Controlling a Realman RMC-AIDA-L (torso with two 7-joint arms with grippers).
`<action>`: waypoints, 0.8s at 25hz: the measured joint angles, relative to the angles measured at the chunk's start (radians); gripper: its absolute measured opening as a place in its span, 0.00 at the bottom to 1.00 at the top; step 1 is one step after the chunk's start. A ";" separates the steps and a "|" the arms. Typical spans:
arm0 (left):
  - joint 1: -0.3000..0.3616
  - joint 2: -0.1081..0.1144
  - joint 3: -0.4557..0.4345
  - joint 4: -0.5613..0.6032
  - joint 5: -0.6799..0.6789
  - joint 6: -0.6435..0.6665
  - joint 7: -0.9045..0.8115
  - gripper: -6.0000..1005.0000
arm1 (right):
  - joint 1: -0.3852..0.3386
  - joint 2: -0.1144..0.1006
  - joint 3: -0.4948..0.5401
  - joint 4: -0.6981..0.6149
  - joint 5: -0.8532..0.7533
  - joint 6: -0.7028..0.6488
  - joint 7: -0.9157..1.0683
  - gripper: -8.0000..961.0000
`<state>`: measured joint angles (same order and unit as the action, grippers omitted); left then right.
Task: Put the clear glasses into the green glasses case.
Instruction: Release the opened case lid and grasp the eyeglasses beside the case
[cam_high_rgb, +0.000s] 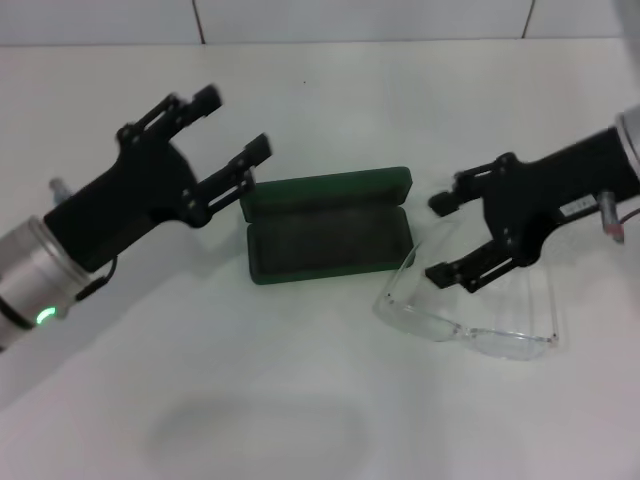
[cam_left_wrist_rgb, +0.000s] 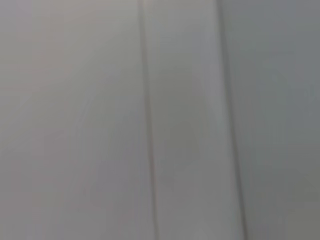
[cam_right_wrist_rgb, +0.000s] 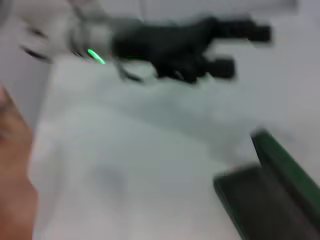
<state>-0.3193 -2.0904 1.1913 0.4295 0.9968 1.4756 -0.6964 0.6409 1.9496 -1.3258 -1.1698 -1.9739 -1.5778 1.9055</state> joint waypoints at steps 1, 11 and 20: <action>0.001 0.000 0.000 -0.018 -0.011 0.000 0.015 0.75 | 0.014 0.007 -0.001 -0.023 -0.045 -0.012 0.052 0.88; -0.008 0.000 -0.001 -0.096 -0.042 -0.005 0.071 0.75 | 0.173 0.067 -0.139 -0.088 -0.359 -0.163 0.377 0.87; -0.005 0.002 -0.001 -0.100 -0.042 -0.004 0.072 0.75 | 0.169 0.073 -0.287 -0.042 -0.388 -0.078 0.412 0.82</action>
<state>-0.3244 -2.0881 1.1904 0.3300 0.9544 1.4711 -0.6242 0.8100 2.0227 -1.6126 -1.2123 -2.3615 -1.6557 2.3179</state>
